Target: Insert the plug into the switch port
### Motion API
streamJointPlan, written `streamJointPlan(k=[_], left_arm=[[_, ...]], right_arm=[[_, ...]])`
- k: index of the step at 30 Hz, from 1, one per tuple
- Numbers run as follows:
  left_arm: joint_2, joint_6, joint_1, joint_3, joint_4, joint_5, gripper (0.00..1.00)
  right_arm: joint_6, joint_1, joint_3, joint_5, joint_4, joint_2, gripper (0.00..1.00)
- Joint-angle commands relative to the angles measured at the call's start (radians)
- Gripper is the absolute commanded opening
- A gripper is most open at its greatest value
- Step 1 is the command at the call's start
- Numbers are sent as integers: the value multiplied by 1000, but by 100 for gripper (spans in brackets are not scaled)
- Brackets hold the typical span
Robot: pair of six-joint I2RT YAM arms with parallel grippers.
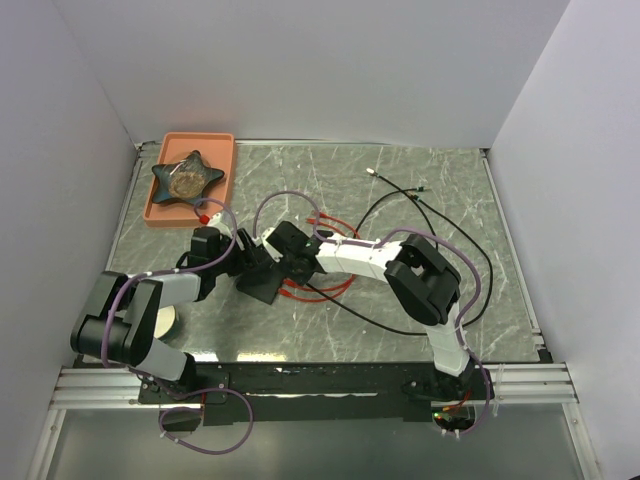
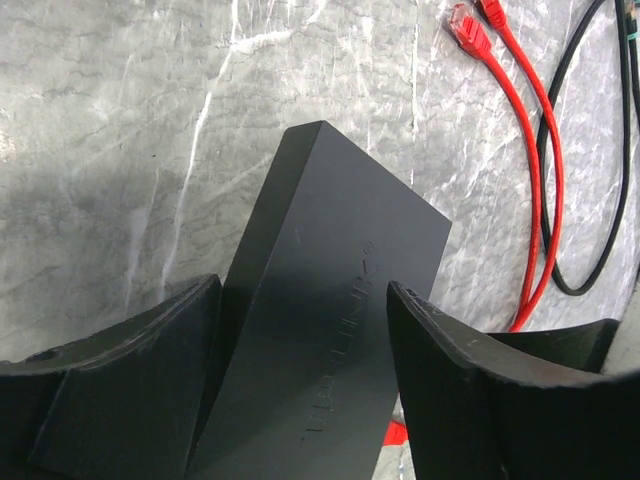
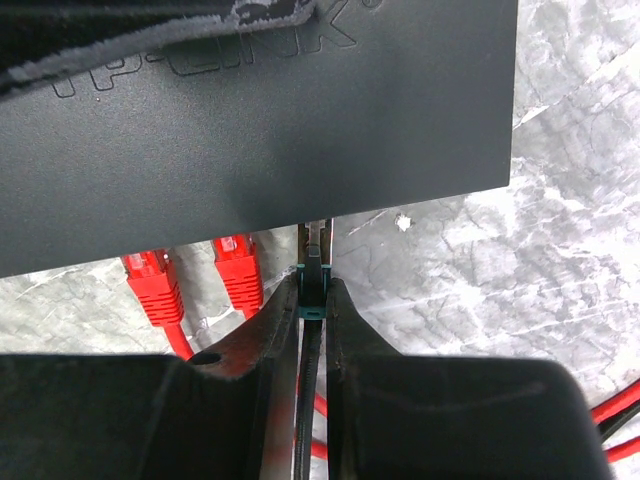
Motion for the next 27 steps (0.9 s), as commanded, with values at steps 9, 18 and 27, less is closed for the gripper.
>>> streamJointPlan(k=[9, 18, 27], left_arm=[[30, 30, -12, -23, 99, 189, 63], [19, 29, -17, -43, 112, 214, 60], [8, 26, -27, -49, 116, 241, 57]], right_arm=[[-48, 19, -44, -127, 276, -45, 0], [-39, 13, -12, -141, 329, -36, 0], [-36, 3, 11, -149, 403, -10, 0]])
